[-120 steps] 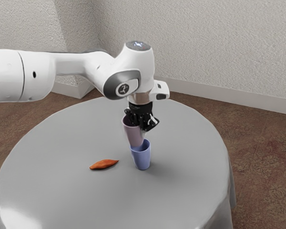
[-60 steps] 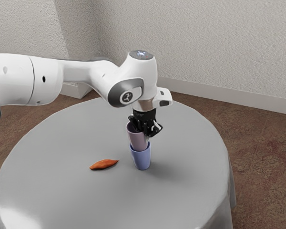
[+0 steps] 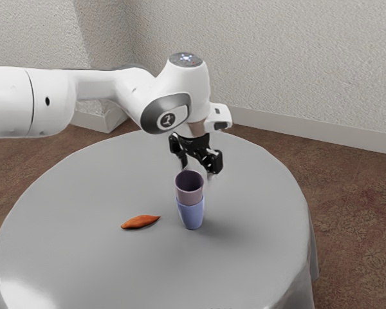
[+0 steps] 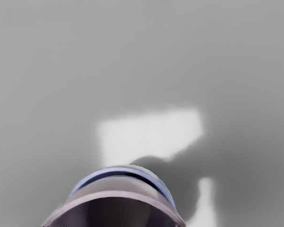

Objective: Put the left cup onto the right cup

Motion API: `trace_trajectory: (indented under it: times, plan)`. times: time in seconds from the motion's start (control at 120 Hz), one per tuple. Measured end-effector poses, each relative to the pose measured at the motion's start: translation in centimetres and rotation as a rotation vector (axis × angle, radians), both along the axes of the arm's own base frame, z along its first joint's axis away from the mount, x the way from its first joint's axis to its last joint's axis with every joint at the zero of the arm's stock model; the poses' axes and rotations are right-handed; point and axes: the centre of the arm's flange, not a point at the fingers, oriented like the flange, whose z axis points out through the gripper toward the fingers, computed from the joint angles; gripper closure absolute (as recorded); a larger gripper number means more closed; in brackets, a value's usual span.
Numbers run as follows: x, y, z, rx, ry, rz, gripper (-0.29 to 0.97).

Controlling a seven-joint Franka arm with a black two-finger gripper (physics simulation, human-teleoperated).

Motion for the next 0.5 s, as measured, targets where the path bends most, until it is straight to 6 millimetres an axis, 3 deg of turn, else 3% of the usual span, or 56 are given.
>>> trace_trajectory:
  times: [0.142, 0.258, 0.5]
  plan:
    - [-0.4, 1.1, 5.4, 0.016, -0.055, 0.021, 0.04]
    - [-0.6, 3.7, 8.4, 0.020, -0.046, 0.065, 0.02]
    - [-0.2, 12.9, 10.2, -0.026, 0.056, 0.136, 0.01]
